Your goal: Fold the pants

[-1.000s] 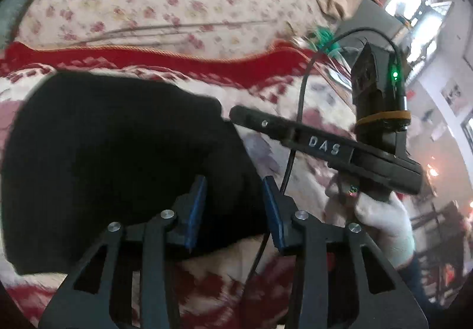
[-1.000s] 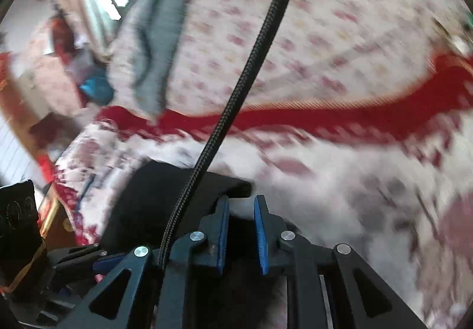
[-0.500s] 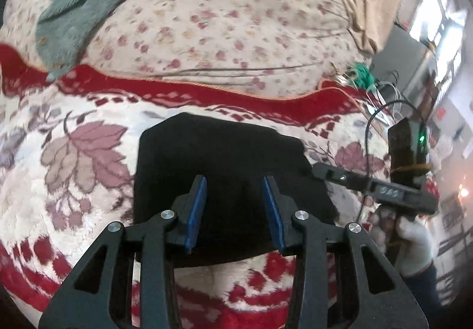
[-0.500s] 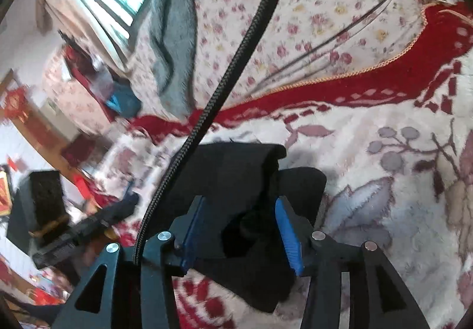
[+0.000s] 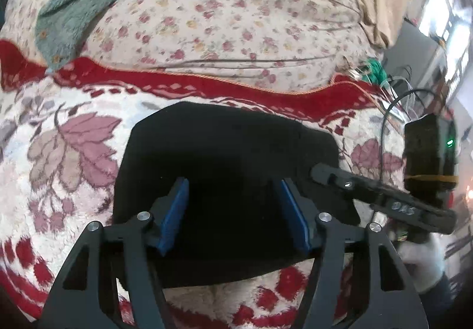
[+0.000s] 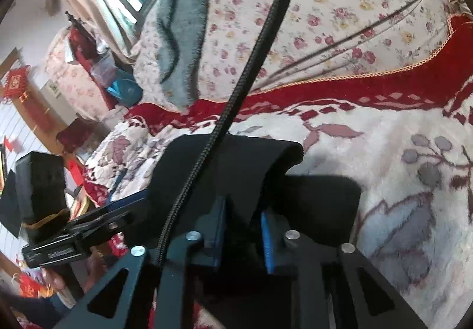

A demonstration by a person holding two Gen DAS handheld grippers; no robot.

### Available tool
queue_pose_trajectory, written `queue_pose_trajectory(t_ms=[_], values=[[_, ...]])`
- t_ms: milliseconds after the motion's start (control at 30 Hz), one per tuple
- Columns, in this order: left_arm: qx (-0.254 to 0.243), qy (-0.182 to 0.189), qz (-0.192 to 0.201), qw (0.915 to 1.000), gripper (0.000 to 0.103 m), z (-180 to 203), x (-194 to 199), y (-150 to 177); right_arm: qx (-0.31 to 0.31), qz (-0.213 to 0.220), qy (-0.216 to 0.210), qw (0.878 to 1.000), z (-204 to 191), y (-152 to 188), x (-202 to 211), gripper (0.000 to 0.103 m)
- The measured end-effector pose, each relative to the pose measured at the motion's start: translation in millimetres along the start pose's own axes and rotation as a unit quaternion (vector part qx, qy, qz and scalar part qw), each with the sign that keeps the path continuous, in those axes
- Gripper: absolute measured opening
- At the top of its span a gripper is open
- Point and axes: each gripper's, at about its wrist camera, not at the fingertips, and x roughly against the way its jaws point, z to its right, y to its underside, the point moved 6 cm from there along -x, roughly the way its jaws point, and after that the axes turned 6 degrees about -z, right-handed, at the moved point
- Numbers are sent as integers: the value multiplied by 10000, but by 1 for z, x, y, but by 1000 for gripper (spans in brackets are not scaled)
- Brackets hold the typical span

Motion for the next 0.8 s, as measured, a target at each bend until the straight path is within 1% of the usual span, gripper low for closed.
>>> queue_pose_trajectory(t_ms=[67,133,167,233,300,400,433,467,500,533,600,633,667,700,733,800], values=[[-169,160,-30,9997,62,12,3,1,-7,163,-109,9998,-6,1,15,13],[-263,409,-77,9988,62,25,7,0,65,310,-141,9994,-14,0,32,11],[-284,428,-61,9987,62,29,9,-1,118,373,-133,9991,-17,0,40,8],[-367,581,14,9976,62,41,15,-3,189,483,15,9987,-17,-1,54,5],[-434,602,23,9972,62,49,13,-4,141,533,207,9983,-9,-4,60,3],[-428,452,-46,9981,62,49,5,-2,-32,423,308,9986,4,-2,61,3],[-399,455,-106,9981,62,47,3,-1,-37,405,471,9981,5,0,60,3],[-375,486,-127,9980,62,45,4,0,-49,407,529,9978,5,0,59,5],[-365,475,-123,9981,62,43,5,0,-72,391,486,9980,4,1,57,6],[-376,417,-89,9984,62,40,9,0,-107,364,418,9984,4,2,56,11],[-410,266,24,9988,62,32,17,-1,-164,284,364,9988,5,2,49,31],[-418,148,77,9990,62,26,22,-2,-168,185,350,9991,6,2,44,49],[-398,44,102,9991,62,18,24,-3,-174,25,315,9993,7,3,37,51],[-344,-21,105,9994,62,10,27,-3,-203,-104,295,9993,8,4,30,51],[-231,-31,89,9997,62,0,28,-5,-236,-159,292,9992,11,5,25,51],[48,93,-27,9999,62,-18,27,-7,-293,-172,252,9991,16,4,17,51]])
